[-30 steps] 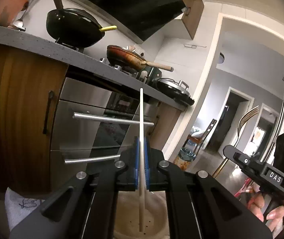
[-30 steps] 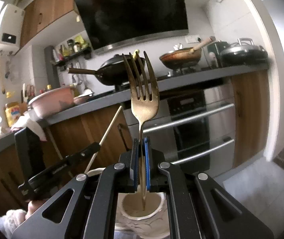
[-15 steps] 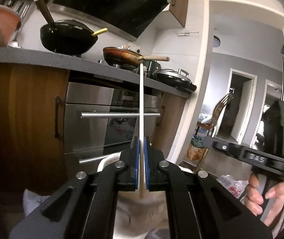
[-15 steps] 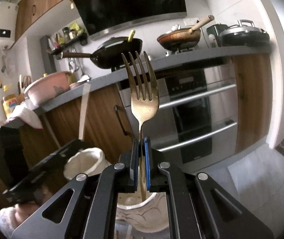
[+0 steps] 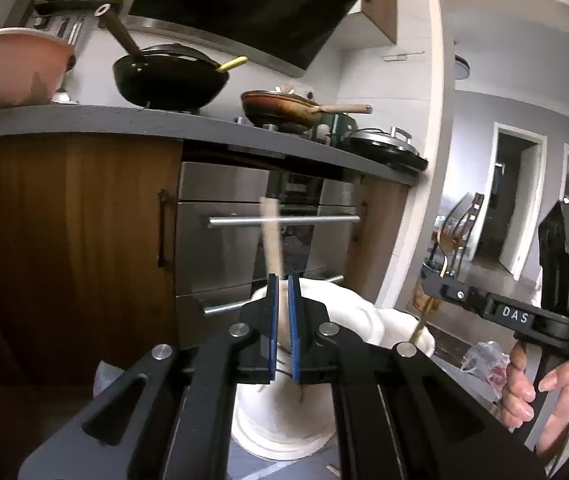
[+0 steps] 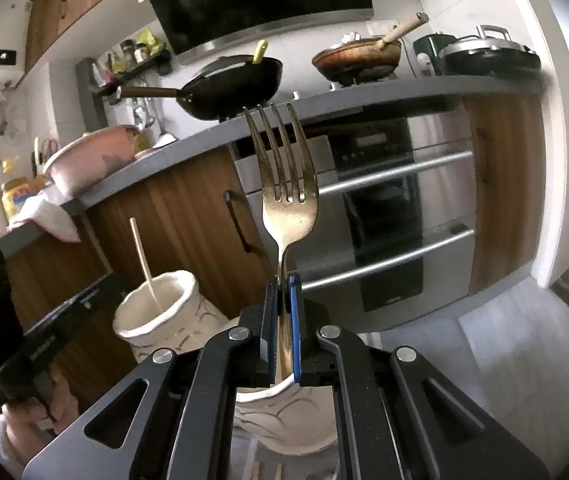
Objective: Organize utensils
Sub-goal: 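Lower chopstick into taller pot with left tool while right tool drops fork into smaller pot, then open both tools and move them back over the utensils on the towel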
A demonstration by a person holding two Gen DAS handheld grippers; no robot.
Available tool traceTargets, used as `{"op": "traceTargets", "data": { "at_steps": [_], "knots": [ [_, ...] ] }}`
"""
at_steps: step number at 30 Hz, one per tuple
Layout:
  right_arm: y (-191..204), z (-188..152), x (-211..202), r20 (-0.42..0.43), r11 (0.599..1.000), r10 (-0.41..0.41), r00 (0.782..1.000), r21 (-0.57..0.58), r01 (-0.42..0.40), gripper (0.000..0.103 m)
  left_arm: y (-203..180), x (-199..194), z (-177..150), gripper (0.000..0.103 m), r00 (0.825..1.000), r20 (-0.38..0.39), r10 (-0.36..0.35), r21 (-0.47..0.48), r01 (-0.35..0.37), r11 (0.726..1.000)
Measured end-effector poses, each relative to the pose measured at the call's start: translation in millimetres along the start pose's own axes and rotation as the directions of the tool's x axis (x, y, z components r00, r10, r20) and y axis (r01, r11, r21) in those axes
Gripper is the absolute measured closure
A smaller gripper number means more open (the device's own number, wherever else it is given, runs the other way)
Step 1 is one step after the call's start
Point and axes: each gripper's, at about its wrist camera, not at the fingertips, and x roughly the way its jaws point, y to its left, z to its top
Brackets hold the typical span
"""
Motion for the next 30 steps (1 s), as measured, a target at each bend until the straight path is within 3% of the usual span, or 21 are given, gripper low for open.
{"op": "traceTargets", "data": {
  "at_steps": [2, 6, 8, 10, 14, 16, 18, 22, 24, 29, 30],
  "knots": [
    [-2, -1, 4, -0.014, 1.000, 0.001, 1.000, 0.012, -0.001, 0.096, 4, 0, 0, 0.096, 1.000, -0.004, 0.010, -0.006, -0.010, 1.000],
    [-4, -3, 7, -0.024, 1.000, -0.010, 1.000, 0.008, 0.010, 0.096, 11, -1, -2, 0.069, 0.999, -0.012, 0.037, -0.028, -0.037, 0.999],
    [-5, -4, 8, -0.026, 1.000, -0.012, 1.000, 0.008, 0.012, 0.096, 12, -2, -2, 0.063, 0.999, -0.008, 0.050, -0.028, -0.050, 0.998],
    [-6, -5, 9, -0.028, 1.000, -0.017, 0.999, 0.010, 0.018, 0.096, 12, -4, -2, 0.050, 0.998, -0.006, 0.064, -0.025, -0.064, 0.998],
    [-8, -5, 10, -0.033, 0.999, -0.029, 0.999, 0.011, 0.030, 0.095, 12, -9, -3, 0.037, 0.996, 0.005, 0.085, -0.021, -0.085, 0.996],
    [-8, -6, 11, -0.037, 0.999, -0.030, 0.999, 0.010, 0.031, 0.094, 12, -11, -3, 0.026, 0.995, 0.010, 0.098, -0.017, -0.098, 0.995],
    [-8, -6, 11, -0.042, 0.999, -0.034, 0.999, 0.005, 0.035, 0.092, 11, -14, -5, 0.024, 0.995, 0.009, 0.101, -0.016, -0.101, 0.995],
    [-9, -7, 10, -0.040, 0.999, -0.031, 0.999, 0.015, 0.031, 0.064, 9, -17, -6, 0.019, 0.994, -0.004, 0.113, -0.008, -0.113, 0.994],
    [-9, -8, 6, -0.038, 0.999, -0.029, 0.999, 0.015, 0.029, 0.058, 7, -21, -7, 0.018, 0.993, -0.005, 0.115, -0.005, -0.115, 0.993],
    [-7, -11, -8, -0.031, 1.000, -0.027, 0.999, 0.015, 0.028, 0.025, 0, -35, -8, 0.005, 0.992, -0.010, 0.129, -0.006, -0.129, 0.992],
    [-7, -12, -12, -0.026, 0.999, -0.032, 0.999, 0.015, 0.032, 0.023, -1, -37, -8, 0.006, 0.991, -0.010, 0.134, -0.004, -0.134, 0.991]
  ]
}}
